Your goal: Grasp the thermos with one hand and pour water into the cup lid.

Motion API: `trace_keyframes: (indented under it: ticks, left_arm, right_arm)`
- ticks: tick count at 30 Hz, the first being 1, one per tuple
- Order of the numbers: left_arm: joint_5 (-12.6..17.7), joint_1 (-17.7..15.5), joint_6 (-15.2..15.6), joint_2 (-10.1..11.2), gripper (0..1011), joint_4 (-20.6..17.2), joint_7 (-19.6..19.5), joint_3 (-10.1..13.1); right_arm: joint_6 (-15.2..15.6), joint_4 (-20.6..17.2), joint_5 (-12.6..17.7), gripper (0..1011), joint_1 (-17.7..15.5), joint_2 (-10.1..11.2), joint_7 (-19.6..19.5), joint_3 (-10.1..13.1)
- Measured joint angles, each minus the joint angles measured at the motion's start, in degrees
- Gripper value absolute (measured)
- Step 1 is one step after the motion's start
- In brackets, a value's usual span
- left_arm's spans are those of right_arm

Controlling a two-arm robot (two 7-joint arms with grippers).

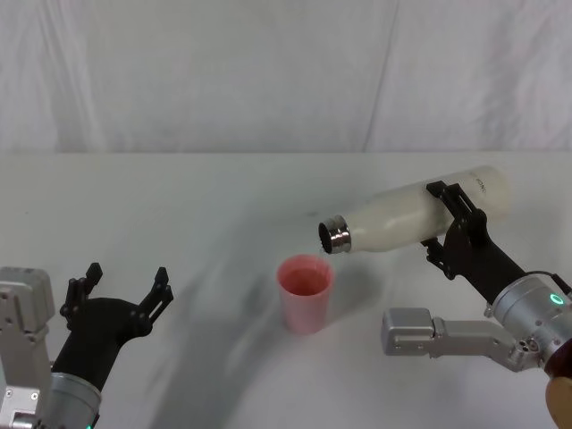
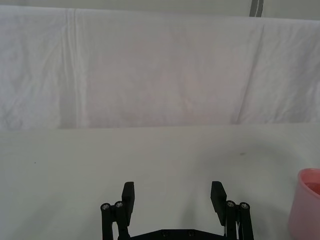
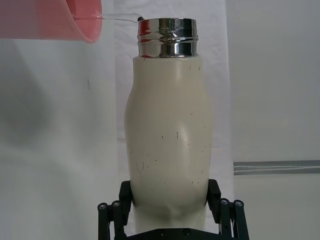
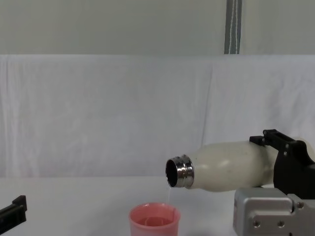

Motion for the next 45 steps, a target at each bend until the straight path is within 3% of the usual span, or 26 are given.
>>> trace_keyframes:
  ticks: [45]
  left_arm:
    - [0.0,0.0,0.0,0.0,1001,0.0,0.0,0.0]
  right_arm:
    - [-0.2,-0.1,0.1,940,-0.2,0.1,-0.3,0.0]
